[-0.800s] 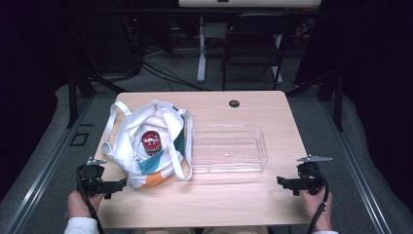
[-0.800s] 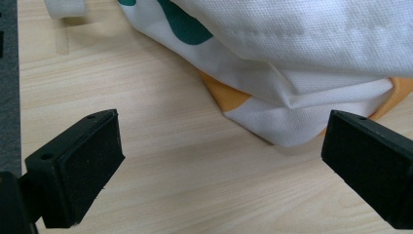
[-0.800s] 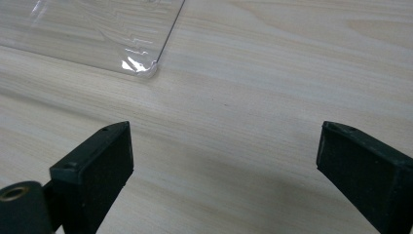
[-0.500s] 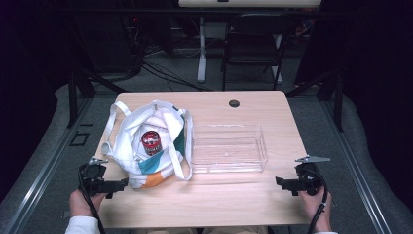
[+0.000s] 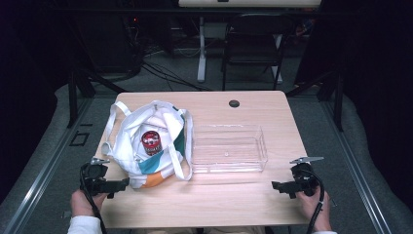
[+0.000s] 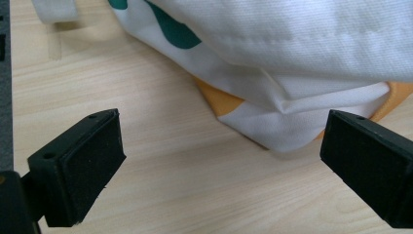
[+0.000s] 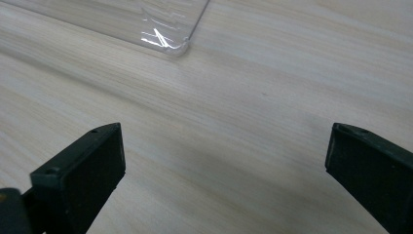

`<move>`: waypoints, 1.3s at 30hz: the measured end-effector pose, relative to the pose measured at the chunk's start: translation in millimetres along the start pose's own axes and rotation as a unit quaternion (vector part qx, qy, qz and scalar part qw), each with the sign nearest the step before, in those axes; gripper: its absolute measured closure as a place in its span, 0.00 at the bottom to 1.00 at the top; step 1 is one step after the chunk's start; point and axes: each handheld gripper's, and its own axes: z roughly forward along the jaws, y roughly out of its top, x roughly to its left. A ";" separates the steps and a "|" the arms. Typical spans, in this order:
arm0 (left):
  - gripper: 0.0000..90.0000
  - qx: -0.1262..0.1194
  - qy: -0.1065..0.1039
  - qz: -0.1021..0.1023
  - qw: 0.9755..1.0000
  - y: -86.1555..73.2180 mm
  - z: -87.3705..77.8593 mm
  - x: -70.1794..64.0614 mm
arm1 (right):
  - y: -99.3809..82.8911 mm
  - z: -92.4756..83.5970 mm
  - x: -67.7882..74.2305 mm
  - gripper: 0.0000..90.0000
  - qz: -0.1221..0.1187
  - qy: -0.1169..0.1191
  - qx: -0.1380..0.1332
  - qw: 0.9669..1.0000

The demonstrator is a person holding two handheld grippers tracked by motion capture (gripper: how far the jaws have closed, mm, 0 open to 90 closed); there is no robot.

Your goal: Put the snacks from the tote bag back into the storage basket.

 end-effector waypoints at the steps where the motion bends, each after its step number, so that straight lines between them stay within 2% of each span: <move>1: 0.02 -0.001 -0.003 -0.003 1.000 0.1 -0.2 1.5 | 0.4 0.6 -0.6 0.00 -0.004 0.007 -0.006 1.000; 2: 0.02 -0.001 -0.002 -0.003 1.000 1.5 0.3 2.7 | 0.4 1.2 -1.4 0.00 -0.007 0.011 -0.013 1.000; 4: 0.02 -0.006 -0.004 -0.005 1.000 6.0 2.0 4.4 | 0.3 0.6 -2.6 0.00 -0.016 0.004 -0.014 1.000; 5: 0.02 -0.008 -0.004 -0.007 1.000 7.3 2.6 4.9 | -0.1 0.1 -3.3 0.00 -0.012 0.006 -0.016 1.000; 8: 0.02 -0.012 -0.004 -0.014 1.000 5.0 2.0 5.1 | 1.9 -1.3 -3.9 0.00 -0.007 0.000 0.005 1.000; 10: 0.02 -0.007 -0.008 -0.013 1.000 4.6 2.0 5.5 | 3.2 -2.5 -4.0 0.00 -0.010 -0.005 0.010 1.000; 11: 0.02 0.003 -0.001 -0.020 1.000 5.5 2.6 6.1 | 5.9 -3.8 -2.6 0.00 -0.008 -0.006 0.003 1.000; 14: 0.02 0.004 -0.005 -0.025 1.000 9.1 1.8 7.4 | 7.4 -7.0 -0.4 0.01 -0.016 -0.012 -0.002 1.000; 20: 0.01 -0.028 0.009 -0.005 1.000 21.3 -13.7 -3.2 | 5.4 -17.4 3.2 0.03 -0.024 -0.021 -0.021 0.999; 25: 0.01 -0.051 0.006 0.008 0.999 32.6 -25.4 -11.0 | 5.0 -20.2 8.6 0.04 -0.032 -0.022 -0.022 0.999; 27: 0.01 -0.055 0.012 0.010 0.998 38.6 -27.9 -13.0 | 4.0 -19.4 7.5 0.05 -0.033 -0.021 -0.015 0.999; 32: 0.00 -0.061 0.013 0.008 0.998 47.2 -29.5 -14.2 | 3.9 -18.4 4.1 0.06 -0.019 -0.018 -0.020 0.999; 35: 0.02 -0.076 0.008 0.015 0.997 51.7 -31.3 -15.4 | 5.2 -16.2 2.2 0.06 -0.016 -0.012 -0.018 1.000; 39: 0.02 -0.083 0.016 0.023 0.996 62.2 -30.4 -18.1 | 5.6 -13.7 3.2 0.06 -0.016 -0.004 -0.014 1.000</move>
